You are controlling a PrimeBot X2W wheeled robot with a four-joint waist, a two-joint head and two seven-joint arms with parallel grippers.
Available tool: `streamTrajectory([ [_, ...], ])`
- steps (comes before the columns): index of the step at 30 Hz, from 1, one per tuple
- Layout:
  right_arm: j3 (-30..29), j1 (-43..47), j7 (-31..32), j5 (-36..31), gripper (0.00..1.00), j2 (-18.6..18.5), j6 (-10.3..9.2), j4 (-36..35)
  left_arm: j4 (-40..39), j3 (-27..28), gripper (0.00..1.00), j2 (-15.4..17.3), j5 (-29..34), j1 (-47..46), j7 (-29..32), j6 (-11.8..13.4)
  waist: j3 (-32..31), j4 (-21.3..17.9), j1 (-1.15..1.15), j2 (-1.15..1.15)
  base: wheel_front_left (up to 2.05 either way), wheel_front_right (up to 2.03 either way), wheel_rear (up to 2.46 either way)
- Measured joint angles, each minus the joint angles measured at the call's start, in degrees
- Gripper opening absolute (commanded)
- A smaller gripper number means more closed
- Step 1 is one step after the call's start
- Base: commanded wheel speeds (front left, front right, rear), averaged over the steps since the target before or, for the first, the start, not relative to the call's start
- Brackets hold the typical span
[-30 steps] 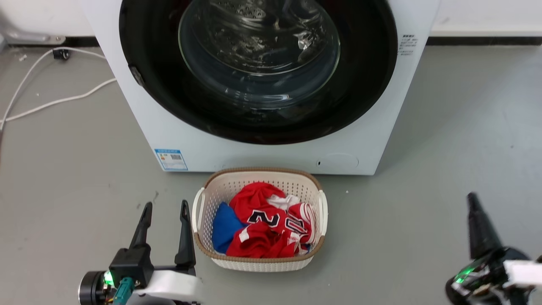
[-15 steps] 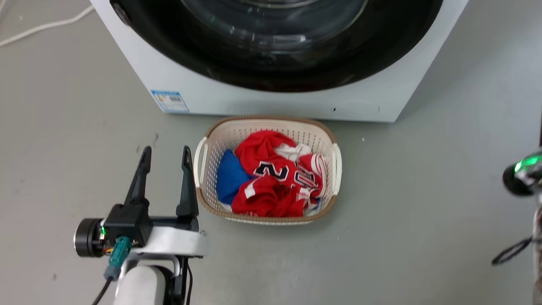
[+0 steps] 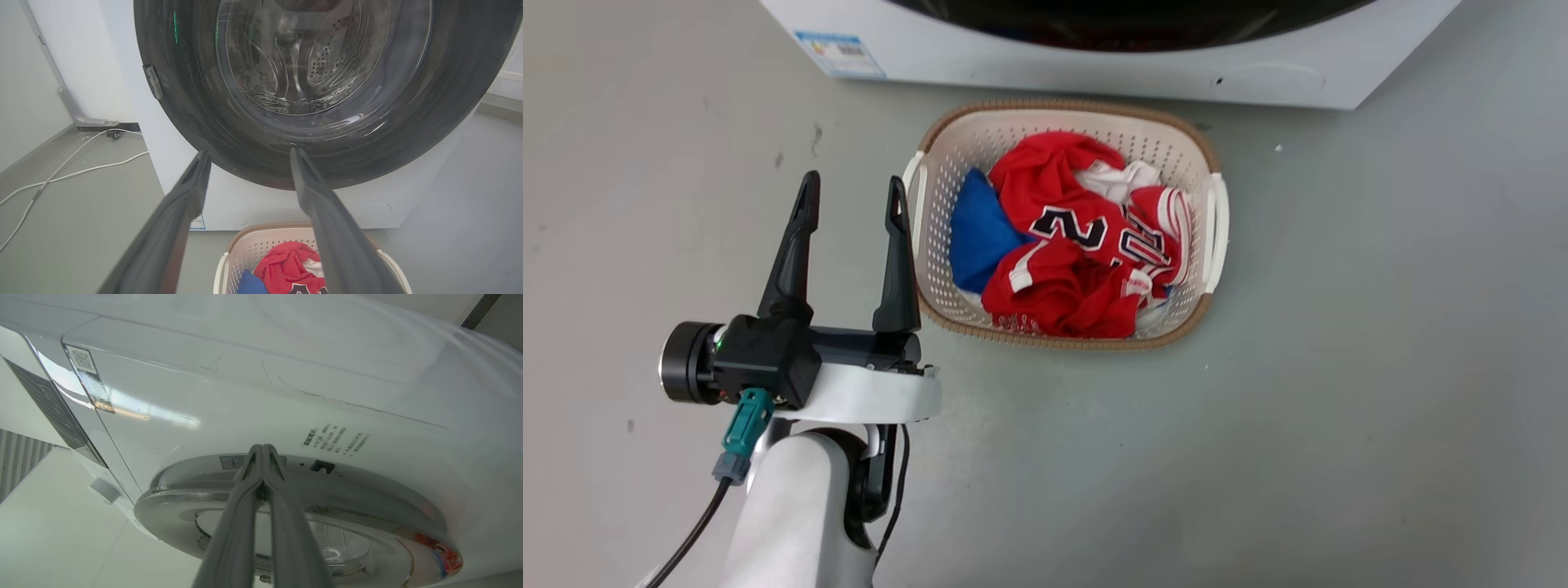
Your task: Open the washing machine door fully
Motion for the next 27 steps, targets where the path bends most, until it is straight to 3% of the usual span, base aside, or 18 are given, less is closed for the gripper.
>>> streamTrajectory([
  [15, 8.7, -13.2, 7.8, -5.8, 0.0, -2.6, 0.0, 8.1, -0.2, -2.9, 1.0, 0.0, -2.9, -2.0, 0.0, 1.9, 5.7, 3.4, 0.0, 0.0, 0.0, 0.0, 0.0],
  [27, 12.5, -15.1, 15.3, -6.4, 0.0, -3.2, -0.08, 8.3, 0.6, -3.8, 1.0, 0.0, -4.2, -2.1, 0.0, 2.6, 5.3, 4.3, -0.01, 0.0, 0.0, 0.0, 0.0],
])
